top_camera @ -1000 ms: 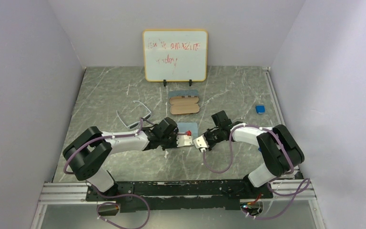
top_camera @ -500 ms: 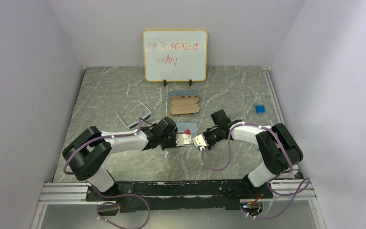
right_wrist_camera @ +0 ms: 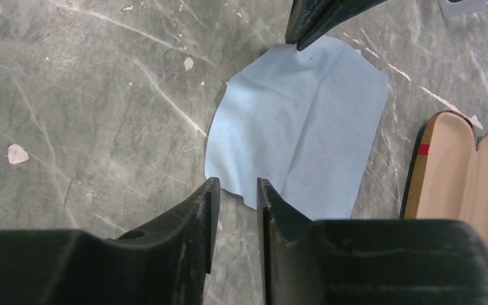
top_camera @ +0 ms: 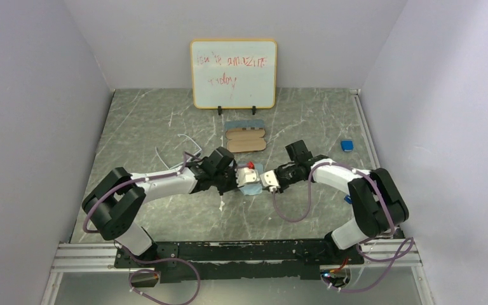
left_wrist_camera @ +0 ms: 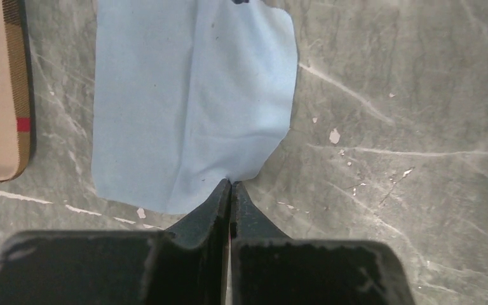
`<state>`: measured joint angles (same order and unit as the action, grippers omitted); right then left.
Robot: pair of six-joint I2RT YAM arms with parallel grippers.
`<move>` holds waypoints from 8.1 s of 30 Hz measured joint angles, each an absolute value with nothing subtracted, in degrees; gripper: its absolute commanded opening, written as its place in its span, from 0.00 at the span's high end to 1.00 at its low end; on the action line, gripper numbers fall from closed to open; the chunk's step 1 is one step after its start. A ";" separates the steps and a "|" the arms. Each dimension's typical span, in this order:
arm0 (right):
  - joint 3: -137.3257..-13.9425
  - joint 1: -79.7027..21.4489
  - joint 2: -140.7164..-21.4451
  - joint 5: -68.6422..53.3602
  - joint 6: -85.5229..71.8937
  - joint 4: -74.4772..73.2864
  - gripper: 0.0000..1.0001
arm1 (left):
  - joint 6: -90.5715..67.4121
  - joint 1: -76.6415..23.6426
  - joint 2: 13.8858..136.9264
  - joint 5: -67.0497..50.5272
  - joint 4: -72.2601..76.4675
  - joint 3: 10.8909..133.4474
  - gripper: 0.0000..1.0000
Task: Organize the sunglasses
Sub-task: Fold the glasses cleaning cloth at the center of the board.
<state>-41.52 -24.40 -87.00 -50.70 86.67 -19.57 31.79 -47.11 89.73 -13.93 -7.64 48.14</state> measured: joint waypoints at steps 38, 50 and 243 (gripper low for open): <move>-34.22 -30.22 -85.78 -43.20 92.55 -9.96 0.64 | 24.21 -40.38 90.72 -22.59 -3.66 50.65 0.95; -34.83 -30.22 -86.21 -43.48 92.86 -11.09 0.67 | 24.03 -39.72 91.02 -22.59 -3.62 50.65 0.95; -38.68 -26.65 -87.61 -31.46 66.96 3.99 0.86 | 23.94 -36.18 92.64 -19.33 2.50 48.82 0.69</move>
